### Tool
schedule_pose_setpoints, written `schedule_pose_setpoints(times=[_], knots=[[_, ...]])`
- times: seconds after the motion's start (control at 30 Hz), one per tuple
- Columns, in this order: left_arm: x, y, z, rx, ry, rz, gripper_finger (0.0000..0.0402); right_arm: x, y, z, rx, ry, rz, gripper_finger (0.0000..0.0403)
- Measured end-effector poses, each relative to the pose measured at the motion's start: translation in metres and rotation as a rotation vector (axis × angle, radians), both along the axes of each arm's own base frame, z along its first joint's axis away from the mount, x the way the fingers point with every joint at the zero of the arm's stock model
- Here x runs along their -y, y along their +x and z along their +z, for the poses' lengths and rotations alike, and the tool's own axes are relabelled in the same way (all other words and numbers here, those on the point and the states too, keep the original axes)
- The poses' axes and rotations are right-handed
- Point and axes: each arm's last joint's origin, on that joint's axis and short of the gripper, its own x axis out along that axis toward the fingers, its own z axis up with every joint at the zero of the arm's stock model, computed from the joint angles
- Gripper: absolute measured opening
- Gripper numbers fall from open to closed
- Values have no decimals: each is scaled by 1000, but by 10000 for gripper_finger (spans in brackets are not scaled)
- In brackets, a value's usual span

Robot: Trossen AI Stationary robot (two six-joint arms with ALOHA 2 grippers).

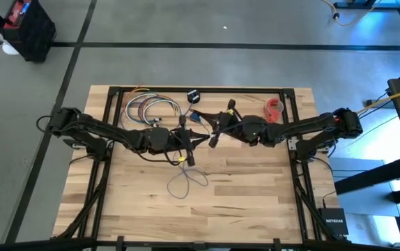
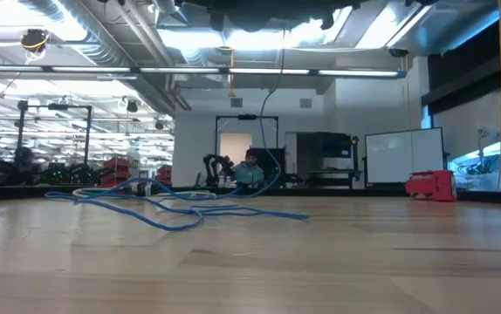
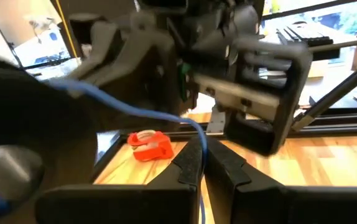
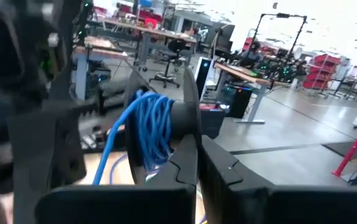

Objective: Coil cords
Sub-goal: Coil the blue wire onto the black spool

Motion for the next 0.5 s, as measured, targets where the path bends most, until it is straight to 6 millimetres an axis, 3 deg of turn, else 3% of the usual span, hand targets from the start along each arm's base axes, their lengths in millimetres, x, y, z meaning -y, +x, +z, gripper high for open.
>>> schedule_pose_setpoints(times=[0.23, 0.5], knots=[[-1, -1, 2, -2, 17, 6, 7, -1, -15, 36, 85, -9, 28, 5], [-5, 0, 3, -2, 25, 16, 8, -1, -36, 59, 137, -13, 69, 5]])
